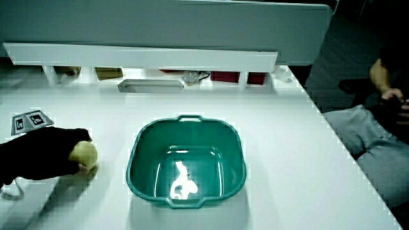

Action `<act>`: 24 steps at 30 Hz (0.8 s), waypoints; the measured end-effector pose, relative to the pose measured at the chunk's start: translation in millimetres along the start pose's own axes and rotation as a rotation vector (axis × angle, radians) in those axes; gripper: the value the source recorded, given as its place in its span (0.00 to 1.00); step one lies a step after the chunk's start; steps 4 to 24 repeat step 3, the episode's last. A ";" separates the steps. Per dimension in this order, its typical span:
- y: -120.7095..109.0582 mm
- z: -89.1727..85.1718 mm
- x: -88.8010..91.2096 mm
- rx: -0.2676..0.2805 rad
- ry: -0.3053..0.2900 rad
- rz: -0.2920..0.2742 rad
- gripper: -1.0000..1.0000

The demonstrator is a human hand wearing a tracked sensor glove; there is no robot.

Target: Place pear on desk

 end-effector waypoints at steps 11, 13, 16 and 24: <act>1.9 -7.8 -8.1 0.001 -0.041 -0.016 0.50; 1.9 -7.8 -8.1 0.001 -0.041 -0.016 0.50; 1.9 -7.8 -8.1 0.001 -0.041 -0.016 0.50; 1.9 -7.8 -8.1 0.001 -0.041 -0.016 0.50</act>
